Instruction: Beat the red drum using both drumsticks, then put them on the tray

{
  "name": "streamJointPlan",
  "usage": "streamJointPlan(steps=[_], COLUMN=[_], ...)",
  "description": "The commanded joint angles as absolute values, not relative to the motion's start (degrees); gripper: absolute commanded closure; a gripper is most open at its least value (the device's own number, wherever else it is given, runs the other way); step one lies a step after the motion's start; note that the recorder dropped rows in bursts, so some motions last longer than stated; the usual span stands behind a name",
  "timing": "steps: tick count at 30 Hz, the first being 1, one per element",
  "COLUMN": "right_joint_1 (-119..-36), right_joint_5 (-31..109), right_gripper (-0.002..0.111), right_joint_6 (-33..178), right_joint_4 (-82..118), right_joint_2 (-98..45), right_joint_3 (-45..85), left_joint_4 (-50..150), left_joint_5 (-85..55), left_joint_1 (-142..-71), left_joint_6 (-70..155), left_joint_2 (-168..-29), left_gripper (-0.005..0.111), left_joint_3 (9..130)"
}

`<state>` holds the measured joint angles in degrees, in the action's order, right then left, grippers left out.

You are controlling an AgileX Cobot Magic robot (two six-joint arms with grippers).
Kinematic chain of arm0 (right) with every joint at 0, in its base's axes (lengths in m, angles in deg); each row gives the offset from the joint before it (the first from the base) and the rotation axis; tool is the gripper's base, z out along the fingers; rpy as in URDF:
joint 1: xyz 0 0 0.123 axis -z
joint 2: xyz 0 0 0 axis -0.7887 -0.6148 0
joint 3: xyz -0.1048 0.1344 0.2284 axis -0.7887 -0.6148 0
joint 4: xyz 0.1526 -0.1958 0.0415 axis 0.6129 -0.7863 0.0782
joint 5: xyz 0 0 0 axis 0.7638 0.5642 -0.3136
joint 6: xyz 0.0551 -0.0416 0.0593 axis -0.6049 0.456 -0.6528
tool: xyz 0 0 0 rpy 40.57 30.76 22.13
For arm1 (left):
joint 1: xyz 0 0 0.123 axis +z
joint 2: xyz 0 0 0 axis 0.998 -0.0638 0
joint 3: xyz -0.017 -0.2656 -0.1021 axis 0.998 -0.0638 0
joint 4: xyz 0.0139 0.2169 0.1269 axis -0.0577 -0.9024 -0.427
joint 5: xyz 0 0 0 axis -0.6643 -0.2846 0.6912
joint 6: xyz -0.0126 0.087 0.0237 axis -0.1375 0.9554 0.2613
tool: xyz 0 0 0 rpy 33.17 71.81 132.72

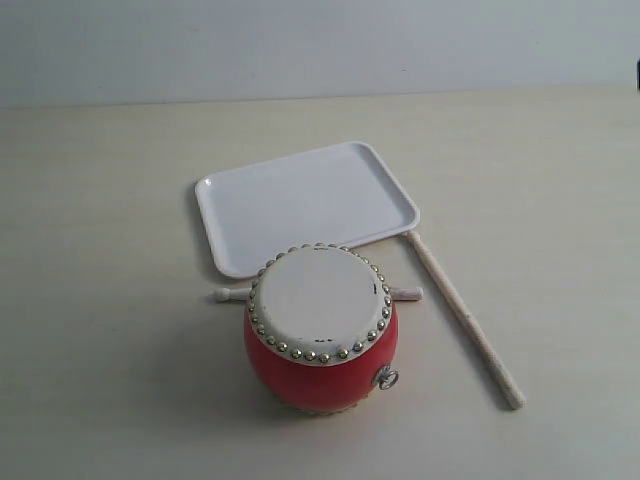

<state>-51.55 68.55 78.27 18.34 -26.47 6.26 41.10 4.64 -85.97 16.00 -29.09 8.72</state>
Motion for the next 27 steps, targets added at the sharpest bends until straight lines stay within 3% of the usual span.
streamJointPlan(steps=[1,7,17,27], right_joint_1=[-51.5,-53.1,-70.9,-77.4], right_joint_5=[85.1,99.9,105.7,102.2], right_gripper=[0.108,0.108,0.108,0.082], right_joint_6=[102.2,131.9,136.9,136.9], right_joint_4=[32.7,52.2,33.6,29.7], right_joint_2=[-34.1,-42.7,-53.9,-57.9], right_joint_3=[13.1,20.0,27.9,28.1], left_joint_4=[40.6,40.6,40.5,40.4], left_joint_5=[4.4,4.4,4.4,4.4], left_joint_1=[-86.3,-86.3,-86.3,-86.3], left_joint_6=[15.7,15.7,15.7,15.7], left_joint_2=[-28.8,-28.8,-28.8,-28.8], left_gripper=[0.107,0.107,0.107,0.107], left_joint_3=[8.5,8.5,8.5,8.5])
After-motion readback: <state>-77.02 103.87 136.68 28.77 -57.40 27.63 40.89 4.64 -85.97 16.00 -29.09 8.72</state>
